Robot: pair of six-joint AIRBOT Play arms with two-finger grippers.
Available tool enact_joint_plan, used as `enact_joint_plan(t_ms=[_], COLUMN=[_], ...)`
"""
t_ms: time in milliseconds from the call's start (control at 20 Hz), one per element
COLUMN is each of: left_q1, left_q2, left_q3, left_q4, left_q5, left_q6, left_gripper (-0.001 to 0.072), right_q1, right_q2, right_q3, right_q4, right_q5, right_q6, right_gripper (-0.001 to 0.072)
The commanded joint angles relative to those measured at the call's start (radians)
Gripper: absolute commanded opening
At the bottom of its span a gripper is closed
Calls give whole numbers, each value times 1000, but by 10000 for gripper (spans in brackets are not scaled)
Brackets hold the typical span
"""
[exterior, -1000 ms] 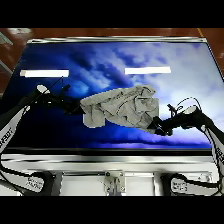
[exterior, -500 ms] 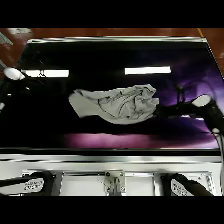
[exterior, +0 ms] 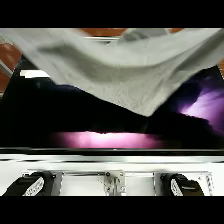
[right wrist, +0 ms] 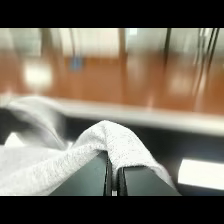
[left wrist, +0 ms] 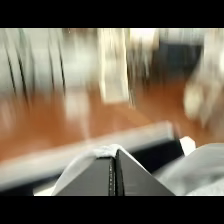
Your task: Fold the shirts.
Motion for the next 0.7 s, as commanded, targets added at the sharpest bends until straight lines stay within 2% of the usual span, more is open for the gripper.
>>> enact_joint_plan(t_ms=[0,100,250,450,650], left_q1=[2,2,2,2,2], left_q2=[124,172,221,236,217], left_q3=[74,74,74,74,26], left_q4=[51,156,323,378,470], left_q5=[74,66,-30,-168,-204], left_q6=[-13,-73,-168,-179,-178], left_gripper=[32,32,33,32,33], right_q1=[1,1,1,1,1], right_q2=[78,106,140,163,117], right_q3=[93,93,93,93,93], right_q4=[-53,-87,-169,-221,-282], right_q5=[27,90,168,203,337], right_q6=[69,89,130,186,230], right_gripper=[57,57,57,57,57])
